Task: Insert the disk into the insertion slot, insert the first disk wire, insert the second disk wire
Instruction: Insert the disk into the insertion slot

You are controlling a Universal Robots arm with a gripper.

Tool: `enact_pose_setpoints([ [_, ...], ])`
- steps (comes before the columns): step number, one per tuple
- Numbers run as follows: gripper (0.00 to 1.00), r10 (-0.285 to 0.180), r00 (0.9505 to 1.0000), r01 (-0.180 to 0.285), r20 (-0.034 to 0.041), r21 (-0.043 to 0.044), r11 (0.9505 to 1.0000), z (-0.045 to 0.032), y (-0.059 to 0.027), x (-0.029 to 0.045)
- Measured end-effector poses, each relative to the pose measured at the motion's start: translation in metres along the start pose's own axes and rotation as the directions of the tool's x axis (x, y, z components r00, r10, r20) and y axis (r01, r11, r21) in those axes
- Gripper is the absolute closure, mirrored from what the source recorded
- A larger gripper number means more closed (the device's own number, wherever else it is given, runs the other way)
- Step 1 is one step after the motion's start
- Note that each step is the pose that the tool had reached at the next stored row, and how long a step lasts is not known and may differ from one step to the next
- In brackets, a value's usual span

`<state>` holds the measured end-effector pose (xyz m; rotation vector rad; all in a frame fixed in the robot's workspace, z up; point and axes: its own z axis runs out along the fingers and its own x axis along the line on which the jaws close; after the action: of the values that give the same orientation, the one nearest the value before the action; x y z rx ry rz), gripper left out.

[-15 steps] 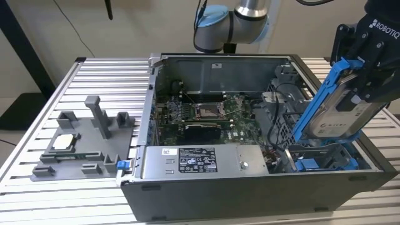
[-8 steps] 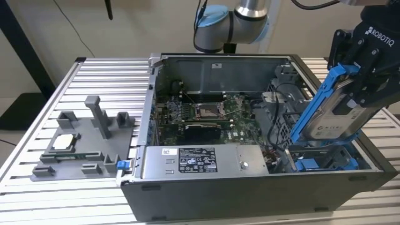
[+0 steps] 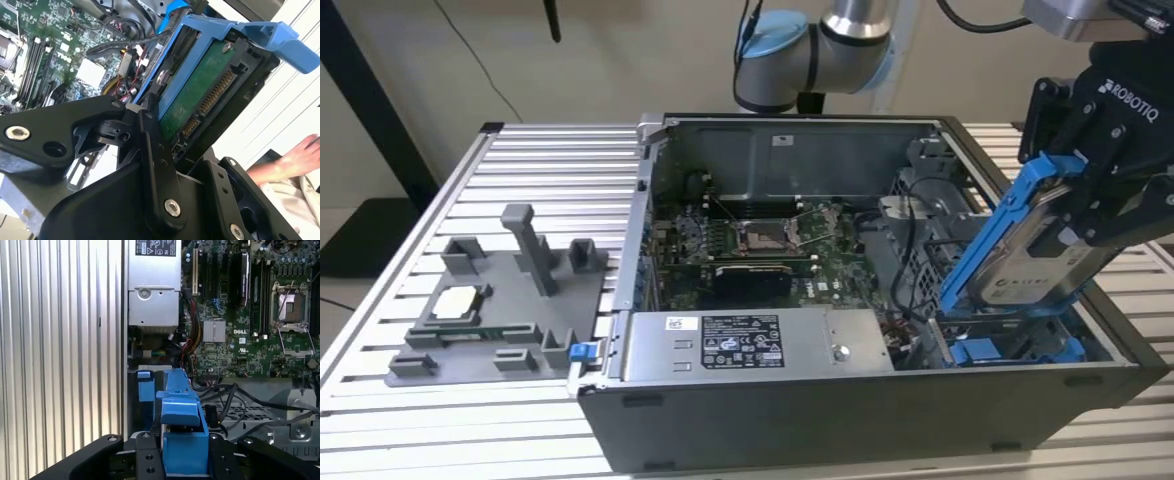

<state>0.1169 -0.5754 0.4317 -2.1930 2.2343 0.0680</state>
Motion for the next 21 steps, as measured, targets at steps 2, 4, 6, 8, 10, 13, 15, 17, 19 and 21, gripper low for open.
enact_pose_setpoints([
  [2,1.0,0.0,1.0,0.0,0.0037,-0.0001,1.0,0.002,-0.0016,0.0033],
  [4,1.0,0.0,1.0,0.0,0.0071,-0.0001,1.0,0.0047,-0.0026,0.0053],
  [6,1.0,0.0,1.0,0.0,0.0089,-0.0002,1.0,0.0077,-0.0038,0.006],
  [8,1.0,0.0,0.9999,0.0,0.0103,-0.0002,1.0,0.0107,-0.0051,0.0062],
  [10,1.0,0.0,0.9999,0.0,0.012,-0.0002,1.0,0.0135,-0.006,0.0064],
  [13,1.0,0.0,0.9999,0.0,0.0145,-0.0003,1.0,0.0175,-0.0064,0.0067],
  [15,1.0,0.0,0.9999,0.0,0.016,-0.0003,1.0,0.02,-0.0068,0.0069],
  [17,1.0,0.0,0.9999,0.0,0.0163,-0.0005,1.0,0.0218,-0.007,0.0073],
  [19,1.0,0.0,0.9998,0.0,0.0183,-0.0005,1.0,0.0244,-0.007,0.0077],
  [21,1.0,-0.001,0.9998,0.001,0.0209,-0.0004,1.0,0.0255,-0.0073,0.0087],
])
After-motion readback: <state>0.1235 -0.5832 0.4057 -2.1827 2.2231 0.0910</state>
